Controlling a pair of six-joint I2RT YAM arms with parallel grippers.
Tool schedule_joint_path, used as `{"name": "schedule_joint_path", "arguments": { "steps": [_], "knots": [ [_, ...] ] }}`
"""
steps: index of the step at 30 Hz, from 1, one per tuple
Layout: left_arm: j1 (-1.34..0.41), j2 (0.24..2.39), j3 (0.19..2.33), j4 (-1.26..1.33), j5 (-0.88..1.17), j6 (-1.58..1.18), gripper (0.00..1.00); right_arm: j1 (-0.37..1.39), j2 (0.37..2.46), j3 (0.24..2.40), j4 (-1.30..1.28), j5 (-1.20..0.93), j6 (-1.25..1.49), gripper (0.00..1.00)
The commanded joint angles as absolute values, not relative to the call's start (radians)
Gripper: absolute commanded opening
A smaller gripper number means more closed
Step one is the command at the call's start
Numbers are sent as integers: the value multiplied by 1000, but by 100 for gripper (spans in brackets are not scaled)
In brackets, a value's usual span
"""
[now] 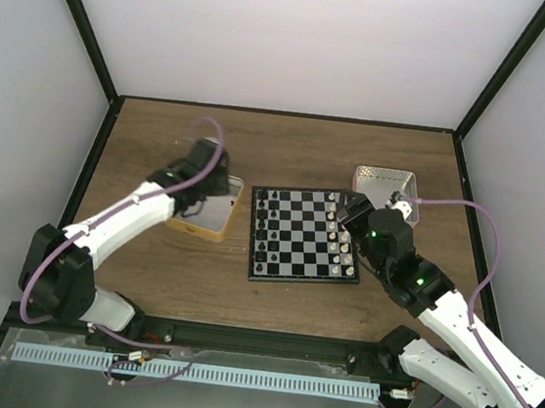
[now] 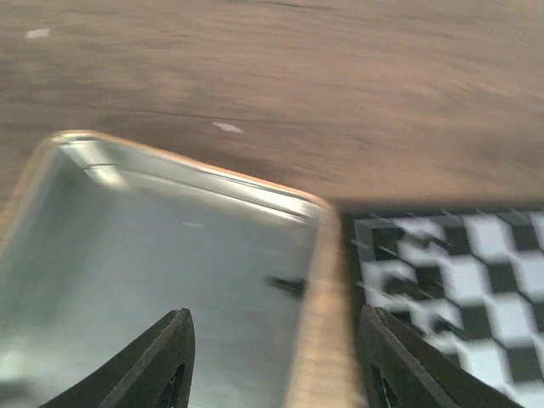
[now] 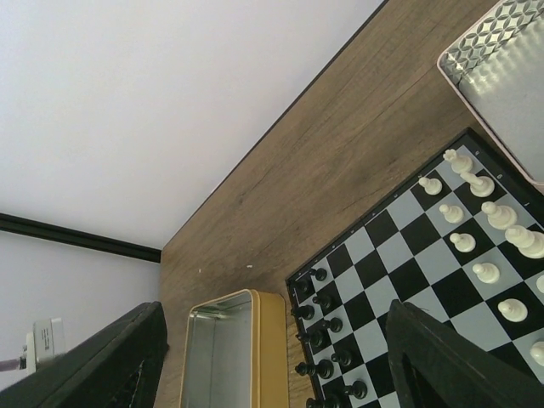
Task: Set up the chess pieces on the board
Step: Adjust the storage box at the center of the board.
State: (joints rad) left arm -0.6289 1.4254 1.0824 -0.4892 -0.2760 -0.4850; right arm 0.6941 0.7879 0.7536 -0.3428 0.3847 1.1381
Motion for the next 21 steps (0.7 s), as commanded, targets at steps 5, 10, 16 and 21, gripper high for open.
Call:
{"name": "schedule_joint_path", "arguments": {
  "steps": [5,10,16,21],
  "knots": [
    [-189,1496,1083,-559,-119,-485,58,689,759,727,-307,382,1128,73],
    [-74,1688,1176,-633,-24,-373,58,689,739,708,-290,380,1129,73],
    [-17,1808,1251,-651,24,-340,40,689,717,700,-288,387,1119,73],
    [-4,1816,1258,-649,-1,-375,21,689,719,700,-285,379,1119,73]
  ]
}}
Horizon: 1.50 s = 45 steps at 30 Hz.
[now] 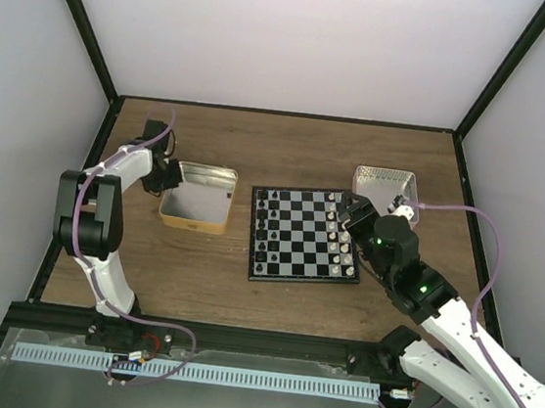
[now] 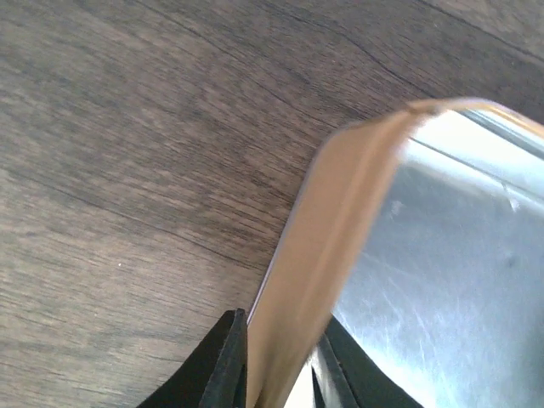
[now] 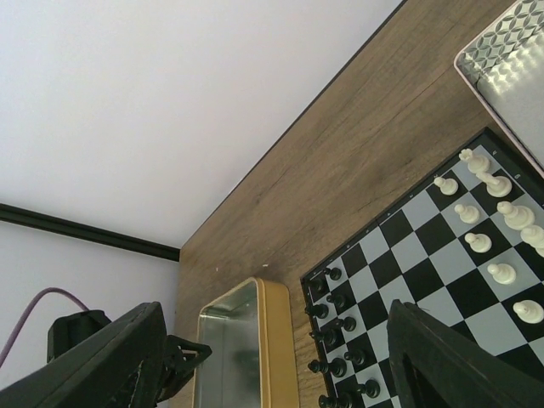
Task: Set up the chess pieces on the board
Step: Adjust the storage box at the center of the board, then pick up the chess piece from the storage box.
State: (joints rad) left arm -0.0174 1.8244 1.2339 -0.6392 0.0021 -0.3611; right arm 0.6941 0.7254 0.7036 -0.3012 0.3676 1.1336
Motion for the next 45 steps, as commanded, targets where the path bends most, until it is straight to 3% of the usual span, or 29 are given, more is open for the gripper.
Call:
{"name": "schedule_joint_path", "arguments": {
  "steps": [1,11,14,23,27,33,45],
  "knots": [
    [-3,1807,1246,-647,-16,-385,20,689,720,700,-284,378,1121,73],
    [13,1638,1055,-626,-99,-473,17,688,760,714,-279,357,1110,73],
    [15,1591,1006,-618,-88,-476,26,689,767,714,-276,354,1109,73],
    [7,1413,1037,-574,-46,-436,35,688,775,715,-270,348,1109,73],
    [-1,1354,1019,-492,107,-474,39,689,776,713,-265,346,1108,73],
    [-50,1388,885,-200,370,-670,39,689,782,714,-259,337,1108,73],
    [-154,1620,807,106,276,-960,27,689,787,718,-265,331,1111,73]
  ]
}}
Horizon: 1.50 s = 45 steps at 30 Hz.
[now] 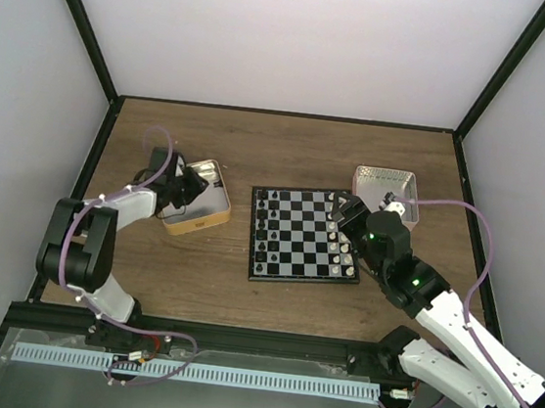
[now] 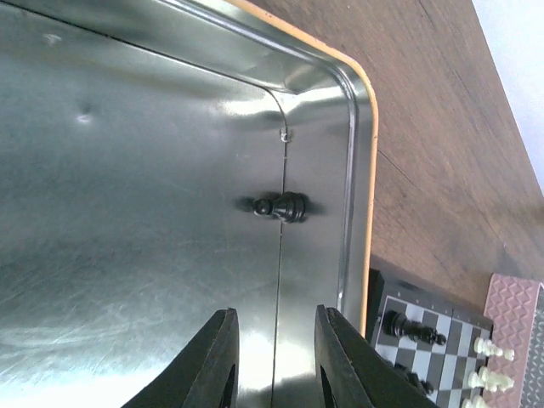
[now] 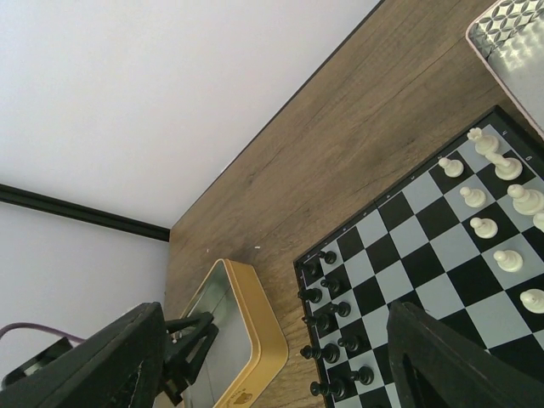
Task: Set up the chess pieces on the board
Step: Pick up the chess piece from the storage box.
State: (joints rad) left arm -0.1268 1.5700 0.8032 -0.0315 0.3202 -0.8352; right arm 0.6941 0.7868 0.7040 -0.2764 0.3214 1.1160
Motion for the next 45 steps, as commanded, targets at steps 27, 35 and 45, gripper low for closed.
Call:
{"name": "schedule_joint_path", "arguments": {
  "steps": [27,35,45],
  "knots": [
    [-241,1831,917,114,60,-1272,31,689,771,723,-305,336,1101,73],
    [-241,1871,923,144,98,-1353,31,689,760,720,-312,341,1103,73],
    [-242,1904,948,100,44,-1378,24,689,730,713,-325,361,1106,73]
  ]
}}
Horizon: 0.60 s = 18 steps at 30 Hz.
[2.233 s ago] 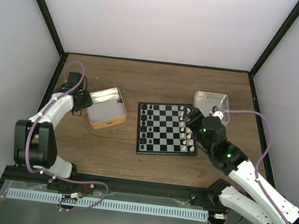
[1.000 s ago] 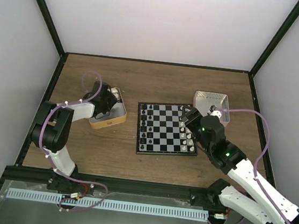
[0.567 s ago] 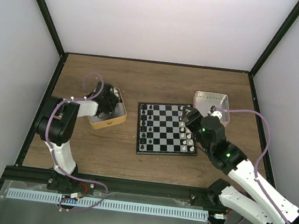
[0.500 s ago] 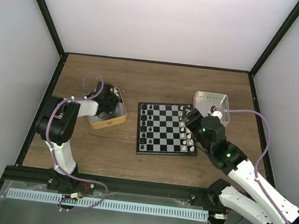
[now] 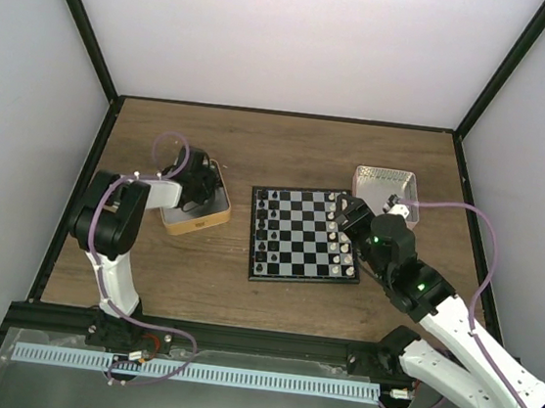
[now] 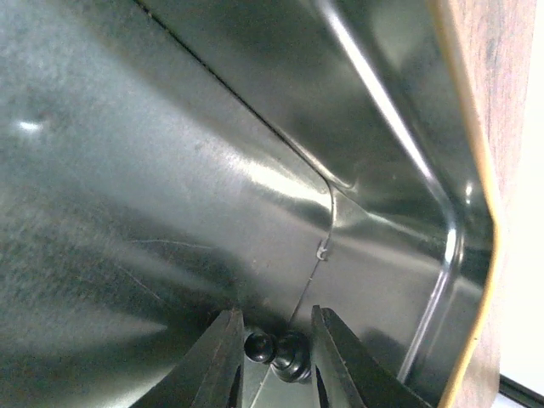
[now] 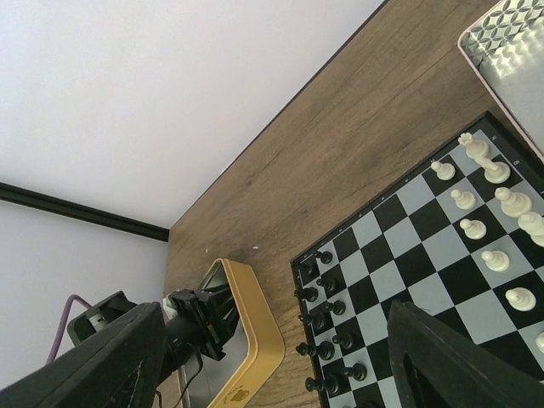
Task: Set up the chess pieces on the board
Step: Pick up the chess piece from the storage box.
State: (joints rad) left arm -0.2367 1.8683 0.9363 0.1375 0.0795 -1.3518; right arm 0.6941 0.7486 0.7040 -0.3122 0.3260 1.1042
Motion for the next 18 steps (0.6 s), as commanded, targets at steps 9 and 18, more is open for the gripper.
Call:
{"name": "schedule_joint_path", "arguments": {
  "steps": [9,18],
  "knots": [
    [-242,1948,978,100,54,-1388,21,689,725,714,-331,365,1109,73],
    [-242,1947,981,79,32,-1353,4,688,722,714,-330,370,1109,73]
  ]
}}
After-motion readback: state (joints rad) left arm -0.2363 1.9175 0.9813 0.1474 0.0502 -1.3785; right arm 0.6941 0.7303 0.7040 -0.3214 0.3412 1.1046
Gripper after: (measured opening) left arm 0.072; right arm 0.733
